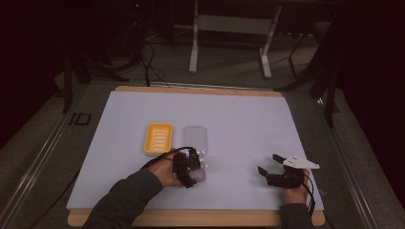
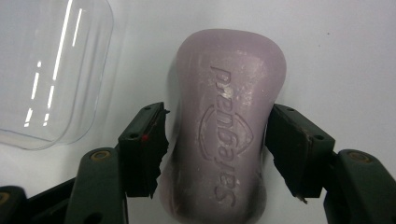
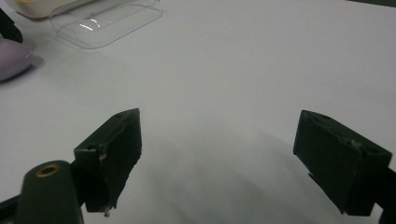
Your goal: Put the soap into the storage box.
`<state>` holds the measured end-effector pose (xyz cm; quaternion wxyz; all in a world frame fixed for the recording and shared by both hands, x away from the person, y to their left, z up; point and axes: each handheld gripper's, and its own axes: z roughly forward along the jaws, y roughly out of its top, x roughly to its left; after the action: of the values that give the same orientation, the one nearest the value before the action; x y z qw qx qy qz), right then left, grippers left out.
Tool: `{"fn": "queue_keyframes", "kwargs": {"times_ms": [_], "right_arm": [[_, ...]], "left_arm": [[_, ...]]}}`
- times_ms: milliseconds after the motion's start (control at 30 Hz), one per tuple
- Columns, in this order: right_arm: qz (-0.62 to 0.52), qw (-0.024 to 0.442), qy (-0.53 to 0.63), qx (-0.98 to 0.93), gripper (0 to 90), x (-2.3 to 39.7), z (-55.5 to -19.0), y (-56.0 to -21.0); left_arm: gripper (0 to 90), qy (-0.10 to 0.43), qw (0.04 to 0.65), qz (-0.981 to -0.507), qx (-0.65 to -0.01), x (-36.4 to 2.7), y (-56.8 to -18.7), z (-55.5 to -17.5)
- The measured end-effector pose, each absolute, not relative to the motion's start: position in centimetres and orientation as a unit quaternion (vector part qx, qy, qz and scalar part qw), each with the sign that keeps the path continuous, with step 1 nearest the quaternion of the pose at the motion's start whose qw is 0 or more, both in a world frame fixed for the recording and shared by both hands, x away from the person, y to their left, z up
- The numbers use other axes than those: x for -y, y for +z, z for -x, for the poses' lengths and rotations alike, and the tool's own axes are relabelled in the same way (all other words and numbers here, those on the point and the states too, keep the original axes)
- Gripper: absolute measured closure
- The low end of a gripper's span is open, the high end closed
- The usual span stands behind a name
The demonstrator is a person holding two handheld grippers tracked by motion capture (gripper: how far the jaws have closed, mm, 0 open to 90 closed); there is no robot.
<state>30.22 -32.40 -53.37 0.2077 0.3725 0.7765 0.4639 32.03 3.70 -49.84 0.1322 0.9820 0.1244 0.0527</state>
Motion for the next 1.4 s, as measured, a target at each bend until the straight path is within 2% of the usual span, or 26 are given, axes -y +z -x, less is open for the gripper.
{"fn": "queue_keyframes", "kwargs": {"times_ms": [600,1400], "right_arm": [[-0.372,0.208,0.466,-0.776,15.1,32.43,-30.2,-53.37],[-0.371,0.209,0.467,-0.775,15.1,32.45,-30.17,-53.36]], "left_arm": [[48.3,0.027,0.124,-0.984,-0.123,-3.45,-50.08,-32.5],[49.4,0.032,0.125,-0.982,-0.135,-3.53,-50.03,-32.73]]}}
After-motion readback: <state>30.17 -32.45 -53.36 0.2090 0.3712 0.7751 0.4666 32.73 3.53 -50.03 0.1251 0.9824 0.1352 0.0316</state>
